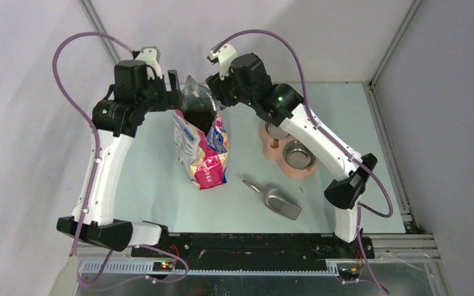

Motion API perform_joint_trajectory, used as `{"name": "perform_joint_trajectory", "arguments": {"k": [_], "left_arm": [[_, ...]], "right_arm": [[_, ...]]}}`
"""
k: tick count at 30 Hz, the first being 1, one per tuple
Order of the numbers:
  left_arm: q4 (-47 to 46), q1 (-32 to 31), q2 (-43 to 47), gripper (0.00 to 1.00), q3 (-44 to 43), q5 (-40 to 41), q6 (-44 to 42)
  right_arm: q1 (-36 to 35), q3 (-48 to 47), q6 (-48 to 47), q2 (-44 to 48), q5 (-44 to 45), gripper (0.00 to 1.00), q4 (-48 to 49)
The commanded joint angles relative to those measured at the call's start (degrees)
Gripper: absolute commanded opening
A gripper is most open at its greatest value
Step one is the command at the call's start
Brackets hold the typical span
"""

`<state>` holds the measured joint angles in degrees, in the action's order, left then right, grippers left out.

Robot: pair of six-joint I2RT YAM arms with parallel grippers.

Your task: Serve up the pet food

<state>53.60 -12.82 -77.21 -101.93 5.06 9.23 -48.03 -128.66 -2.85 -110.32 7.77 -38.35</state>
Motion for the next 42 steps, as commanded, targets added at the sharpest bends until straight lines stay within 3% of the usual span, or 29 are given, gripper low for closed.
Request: {"name": "perform_joint_trajectory", "arguments": {"k": [1,7,13,17,19,21,23,28,33,36,39,40,41,42], "left_arm": [[2.39,0.07,-0.05,0.85,6.52,-4.15,7.18],[2.25,0.07,0.96,0.77,12.72,-8.48,11.17],[2.45,0.07,1.11,0.51,13.23,-9.4,10.64],[3.06,0.42,2.23,0.33,11.08,-8.08,8.06],[2.83,0.7,2.72,0.21,10.37,-8.92,6.72],[2.69,0.83,3.39,0.05,9.87,-7.86,5.16],[3.16,1.13,4.13,0.01,9.2,-6.0,3.3],[3.89,1.21,4.7,0.0,4.63,8.63,-4.87],[2.62,1.31,4.12,0.0,1.46,13.4,-6.82],[2.69,1.31,3.97,0.0,2.15,12.11,-6.03],[1.87,1.3,5.25,0.0,4.34,2.96,-7.53],[1.51,1.3,5.59,0.03,4.62,0.22,-8.52],[1.51,1.3,6.22,0.21,4.81,-4.44,-8.79],[1.64,1.28,6.97,0.3,4.48,-7.61,-8.99]], "right_arm": [[-0.96,1.46,7.39,-0.12,-2.54,0.62,-2.63],[-2.33,2.05,11.46,-1.83,-1.8,0.6,-3.59],[-2.95,2.72,15.86,-3.27,-0.31,0.45,-4.88],[-3.03,2.25,16.11,-4.07,-0.84,0.33,-4.67],[-2.89,1.07,15.78,-4.86,-0.37,0.22,-4.29],[-2.75,-0.61,15.4,-5.39,1.38,0.03,-4.08],[-2.32,-1.42,14.78,-4.12,4.32,0.0,-3.39],[-1.5,0.35,12.71,1.73,11.74,0.0,-0.19],[-3.4,3.05,11.28,4.57,12.65,0.0,0.51],[-4.39,5.31,11.57,4.95,11.01,0.0,0.14],[-4.56,6.24,11.9,5.31,5.84,0.06,0.08],[-4.6,6.45,11.77,5.98,4.92,0.13,0.41],[-4.52,6.6,11.01,6.34,2.98,0.16,0.92],[-4.48,7.14,10.45,7.51,1.86,0.23,1.09]]}}
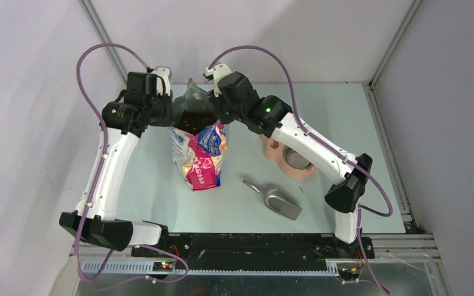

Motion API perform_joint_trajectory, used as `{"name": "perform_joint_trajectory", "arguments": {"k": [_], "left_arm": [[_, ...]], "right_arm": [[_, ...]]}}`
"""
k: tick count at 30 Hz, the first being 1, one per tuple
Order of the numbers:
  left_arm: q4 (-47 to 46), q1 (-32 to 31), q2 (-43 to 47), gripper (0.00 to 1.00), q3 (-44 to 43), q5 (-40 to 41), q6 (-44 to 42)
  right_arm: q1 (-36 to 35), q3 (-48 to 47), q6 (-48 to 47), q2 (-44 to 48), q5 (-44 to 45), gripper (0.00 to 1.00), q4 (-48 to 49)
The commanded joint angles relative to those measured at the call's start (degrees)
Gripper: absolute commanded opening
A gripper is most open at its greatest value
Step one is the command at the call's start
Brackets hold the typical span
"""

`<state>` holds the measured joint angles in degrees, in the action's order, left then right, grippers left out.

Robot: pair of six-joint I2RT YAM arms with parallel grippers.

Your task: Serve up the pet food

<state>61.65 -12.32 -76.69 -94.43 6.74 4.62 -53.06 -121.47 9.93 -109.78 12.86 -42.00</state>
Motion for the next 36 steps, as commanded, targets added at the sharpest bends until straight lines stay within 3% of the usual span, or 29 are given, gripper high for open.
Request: {"name": "perform_joint_trajectory", "arguments": {"k": [1,5,9,12,15,19,21,28,36], "left_arm": [[-6.44,0.75,6.94,0.46,-3.29,-10.35,-4.41],[-8.36,0.8,11.81,0.7,-3.07,-10.99,-8.76],[-15.0,0.88,21.6,0.79,4.2,-11.19,-14.28],[-18.62,1.16,30.54,0.88,13.11,-12.83,-15.47],[-16.55,1.68,36.02,0.89,19.63,-17.97,-16.98],[-12.4,1.72,39.85,0.89,25.97,-26.38,-19.8],[-10.8,1.92,40.56,0.88,28.34,-29.36,-20.43],[-9.79,4.85,42.11,0.88,32.23,-32.14,-19.9],[-8.71,8.0,44.27,0.88,32.08,-32.43,-18.28]], "right_arm": [[0.57,0.41,-3.51,8.66,-3.43,0.31,5.13],[2.45,6.83,-7.55,16.27,-7.54,0.53,6.17],[6.88,18.56,-10.58,26.65,-18.05,0.67,5.83],[11.03,30.96,-14.68,33.12,-27.97,0.71,4.48],[15.83,40.77,-20.32,37.83,-39.27,0.71,0.23],[16.85,50.38,-38.92,38.81,-46.18,0.73,-9.25],[16.75,53.92,-41.32,37.83,-47.31,0.72,-9.85],[16.28,59.5,-28.23,26.88,-49.57,0.65,1.6],[9.79,59.97,-21.6,17.25,-31.95,0.68,14.73]]}}
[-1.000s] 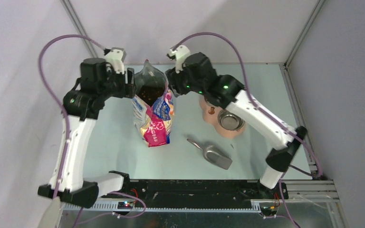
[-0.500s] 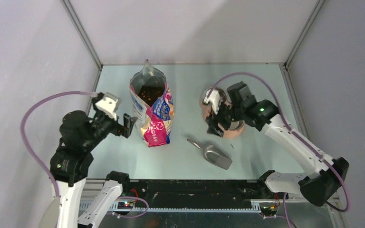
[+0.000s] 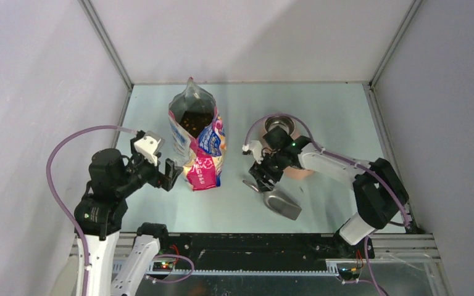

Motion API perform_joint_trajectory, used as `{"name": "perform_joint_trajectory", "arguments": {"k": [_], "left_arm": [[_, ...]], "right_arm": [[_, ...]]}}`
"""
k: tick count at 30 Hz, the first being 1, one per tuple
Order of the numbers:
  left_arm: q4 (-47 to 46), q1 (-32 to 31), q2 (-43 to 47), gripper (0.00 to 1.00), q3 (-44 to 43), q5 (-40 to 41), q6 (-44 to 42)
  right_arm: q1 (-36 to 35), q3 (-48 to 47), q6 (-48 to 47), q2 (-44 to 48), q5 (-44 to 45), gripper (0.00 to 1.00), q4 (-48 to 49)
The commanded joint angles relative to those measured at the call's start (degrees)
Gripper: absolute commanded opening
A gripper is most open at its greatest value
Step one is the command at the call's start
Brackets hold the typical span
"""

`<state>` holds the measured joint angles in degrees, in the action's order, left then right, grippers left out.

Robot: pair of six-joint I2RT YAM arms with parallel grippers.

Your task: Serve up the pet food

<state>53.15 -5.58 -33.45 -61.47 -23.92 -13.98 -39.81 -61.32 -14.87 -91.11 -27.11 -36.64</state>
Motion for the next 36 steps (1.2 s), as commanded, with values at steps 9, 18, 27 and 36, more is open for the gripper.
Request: {"name": "perform_joint_trajectory", "arguments": {"k": [9,18,27,36], "left_arm": [[-2.71,4.09,0.82,0.88,-0.38,-4.27,3.5],[-3.59,4.71,-0.42,0.87,-1.67,-4.68,3.7],[-3.02,4.63,-4.77,0.85,-7.1,-6.24,1.17],[-1.78,0.54,-13.44,0.82,-17.67,-4.91,-4.43]], "right_arm": [[-7.5,-0.17,10.25,-6.86,18.72,0.58,14.45],[-8.83,-0.14,16.26,-6.93,17.38,0.26,13.96],[-4.93,-3.21,15.1,1.54,10.26,0.0,7.45],[15.02,-11.99,11.08,11.34,-5.3,0.0,0.2]]}}
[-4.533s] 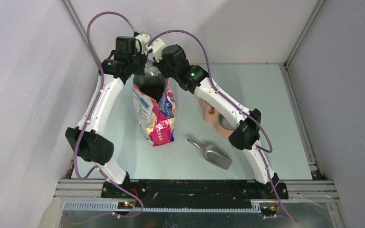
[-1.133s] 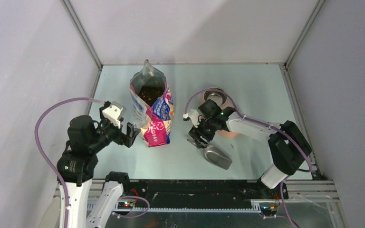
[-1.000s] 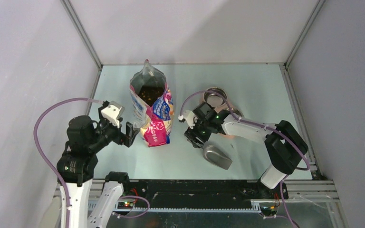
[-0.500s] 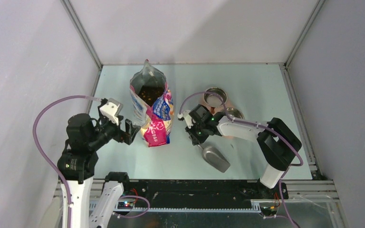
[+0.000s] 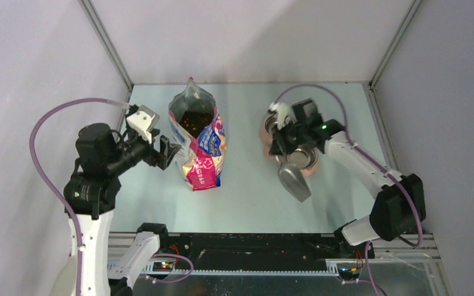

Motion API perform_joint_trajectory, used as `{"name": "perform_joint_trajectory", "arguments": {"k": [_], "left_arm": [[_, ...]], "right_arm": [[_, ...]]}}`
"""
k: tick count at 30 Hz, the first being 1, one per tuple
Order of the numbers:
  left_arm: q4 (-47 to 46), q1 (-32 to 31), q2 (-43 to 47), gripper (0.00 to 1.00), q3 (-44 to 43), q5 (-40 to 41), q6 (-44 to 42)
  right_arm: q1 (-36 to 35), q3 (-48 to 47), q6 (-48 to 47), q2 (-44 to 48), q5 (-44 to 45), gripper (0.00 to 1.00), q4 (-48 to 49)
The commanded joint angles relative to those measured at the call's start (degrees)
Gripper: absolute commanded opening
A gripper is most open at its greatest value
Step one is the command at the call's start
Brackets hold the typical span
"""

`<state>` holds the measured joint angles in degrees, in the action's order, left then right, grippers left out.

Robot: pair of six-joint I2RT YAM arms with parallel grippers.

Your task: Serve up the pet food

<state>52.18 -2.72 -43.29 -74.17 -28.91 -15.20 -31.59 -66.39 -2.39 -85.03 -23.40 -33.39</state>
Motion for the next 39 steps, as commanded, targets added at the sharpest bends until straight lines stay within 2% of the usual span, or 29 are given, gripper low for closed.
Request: {"name": "perform_joint_trajectory", "arguments": {"k": [1,6,9,13,15,17,19,22,26,32,39], "left_arm": [[-1.23,-4.03,-4.82,0.81,-5.43,0.56,-3.33],[-5.72,-9.16,-8.68,0.8,-8.36,1.52,-2.74],[-7.73,-14.19,-13.1,0.78,-12.72,4.17,-2.82],[-14.33,-22.39,-17.98,0.76,-19.15,14.74,-2.1],[-17.15,-27.64,-20.14,0.76,-22.77,21.41,-1.56],[-19.56,-33.06,-22.65,0.75,-25.67,29.19,-3.37],[-24.81,-37.88,-23.92,0.73,-24.96,34.91,-8.69],[-35.73,-44.78,-23.09,0.73,-19.27,40.56,-14.24],[-47.25,-51.28,-24.2,0.73,-12.86,48.7,-19.84],[-50.13,-53.75,-26.41,0.69,-12.19,51.24,-18.97],[-46.95,-53.79,-28.68,0.67,-14.01,49.78,-15.24]], "right_arm": [[7.73,-9.83,-1.26,6.43,-10.08,0.0,-3.33],[10.98,-23.62,2.61,8.65,-8.58,0.0,-3.99],[11.07,-26.28,10.47,11.47,-0.88,0.0,2.69],[8.75,-23.25,21.61,16.04,13.89,0.0,15.4],[5.96,-22.78,24.03,16.83,18.47,0.0,19.61],[3.58,-25.56,26.36,16.0,22.53,0.0,19.62],[2.11,-29.99,28.65,13.97,25.42,0.0,16.6],[-1.33,-35.24,31.03,10.72,36.29,0.0,11.6],[-3.15,-38.17,35.41,9.02,41.32,0.0,9.61],[-4.32,-40.1,39.28,7.24,42.75,0.0,7.44],[-4.49,-41.28,41.47,5.42,42.48,0.0,8.01]]}}
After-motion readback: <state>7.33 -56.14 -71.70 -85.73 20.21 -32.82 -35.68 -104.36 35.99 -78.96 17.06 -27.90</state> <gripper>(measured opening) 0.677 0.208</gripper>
